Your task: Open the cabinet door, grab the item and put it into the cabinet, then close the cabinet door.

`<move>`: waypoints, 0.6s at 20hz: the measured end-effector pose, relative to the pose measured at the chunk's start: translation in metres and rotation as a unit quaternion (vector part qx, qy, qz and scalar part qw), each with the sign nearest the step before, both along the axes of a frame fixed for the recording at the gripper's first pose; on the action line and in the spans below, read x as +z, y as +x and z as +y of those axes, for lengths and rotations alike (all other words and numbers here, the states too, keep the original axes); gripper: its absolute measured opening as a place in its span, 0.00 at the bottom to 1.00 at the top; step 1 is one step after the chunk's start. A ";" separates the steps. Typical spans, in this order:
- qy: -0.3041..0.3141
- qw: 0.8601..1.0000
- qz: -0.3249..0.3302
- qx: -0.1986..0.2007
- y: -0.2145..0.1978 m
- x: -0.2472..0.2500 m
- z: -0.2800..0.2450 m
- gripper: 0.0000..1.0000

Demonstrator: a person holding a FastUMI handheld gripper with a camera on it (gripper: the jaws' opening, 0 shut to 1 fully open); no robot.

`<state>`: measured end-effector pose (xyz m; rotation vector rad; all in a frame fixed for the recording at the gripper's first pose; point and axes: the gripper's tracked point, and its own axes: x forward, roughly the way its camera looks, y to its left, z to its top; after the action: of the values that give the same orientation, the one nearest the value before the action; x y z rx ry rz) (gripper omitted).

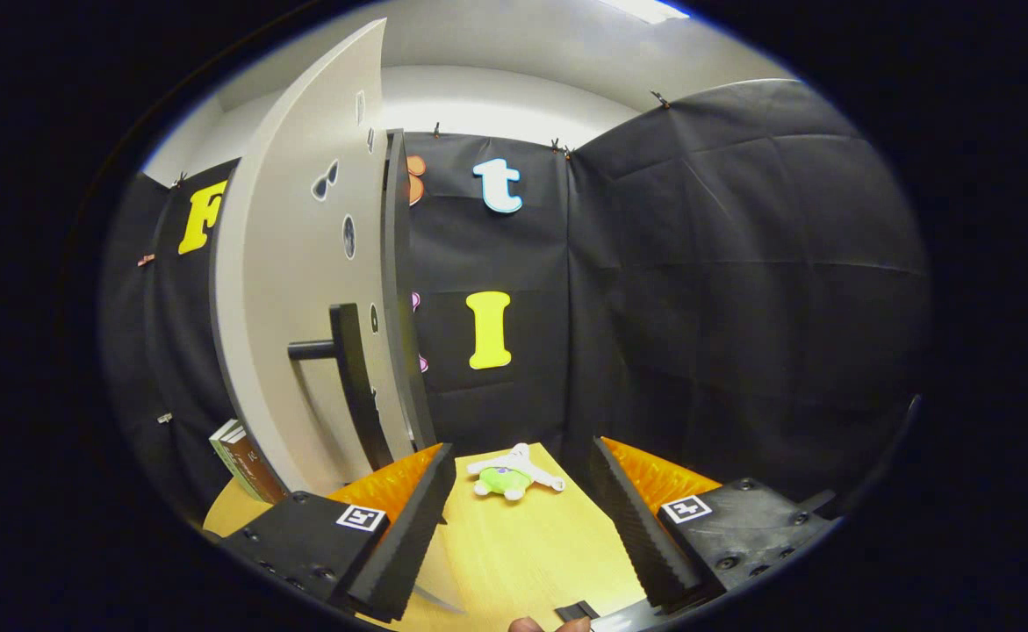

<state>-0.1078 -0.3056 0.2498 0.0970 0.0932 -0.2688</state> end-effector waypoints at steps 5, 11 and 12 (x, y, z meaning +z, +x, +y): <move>0.013 1.000 0.001 0.003 0.008 -0.004 0.002 0.98; 0.010 1.000 0.004 -0.008 0.004 -0.004 0.013 0.98; 0.011 1.000 0.004 -0.011 0.003 -0.004 0.015 0.98</move>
<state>-0.1052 -0.2903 0.2463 0.1182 0.1034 -0.2904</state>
